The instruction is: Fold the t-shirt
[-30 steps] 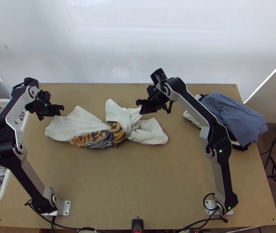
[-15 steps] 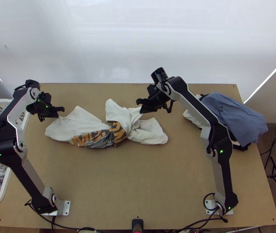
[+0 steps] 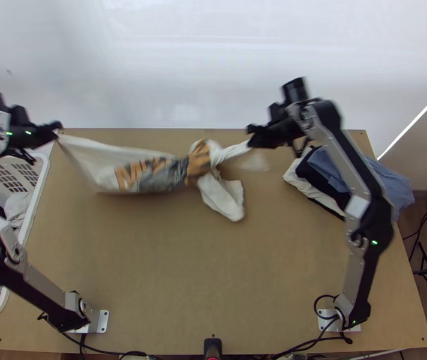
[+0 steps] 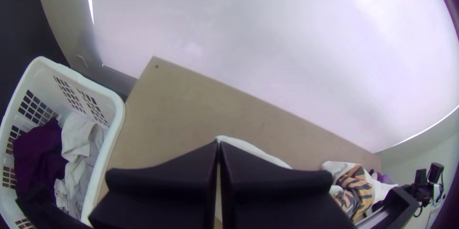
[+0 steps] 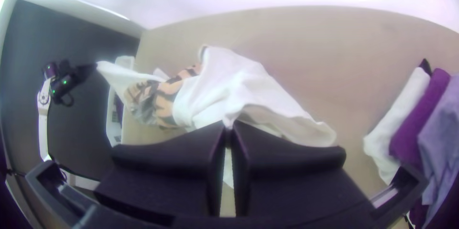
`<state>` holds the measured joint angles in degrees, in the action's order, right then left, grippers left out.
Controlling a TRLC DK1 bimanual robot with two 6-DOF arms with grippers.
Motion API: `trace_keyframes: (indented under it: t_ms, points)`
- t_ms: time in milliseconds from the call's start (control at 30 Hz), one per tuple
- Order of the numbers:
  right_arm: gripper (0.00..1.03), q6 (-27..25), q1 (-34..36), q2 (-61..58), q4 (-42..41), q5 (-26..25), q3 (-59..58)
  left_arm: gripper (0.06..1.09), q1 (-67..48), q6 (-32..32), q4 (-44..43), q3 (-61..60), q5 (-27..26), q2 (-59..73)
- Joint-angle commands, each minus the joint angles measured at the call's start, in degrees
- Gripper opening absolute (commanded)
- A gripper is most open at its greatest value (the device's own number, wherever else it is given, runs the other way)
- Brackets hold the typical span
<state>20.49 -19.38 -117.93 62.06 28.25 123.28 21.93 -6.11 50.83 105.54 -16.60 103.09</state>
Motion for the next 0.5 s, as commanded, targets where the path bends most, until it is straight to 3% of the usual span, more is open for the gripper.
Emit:
trace_keyframes:
  t_ms: [0,200,467]
  points:
    - [0.03,-0.7,8.0,9.4,0.0,-0.8,-3.1,0.1,3.0,-7.7,0.5,2.1,-2.2,-8.9]
    - [0.03,-2.2,13.0,16.2,0.0,-0.8,-8.1,0.1,4.8,-11.7,0.6,1.1,-3.2,-12.6]
    - [0.03,-3.3,15.4,23.2,0.0,-0.7,-13.8,0.09,5.2,-11.9,3.1,-0.3,-3.2,-15.5]
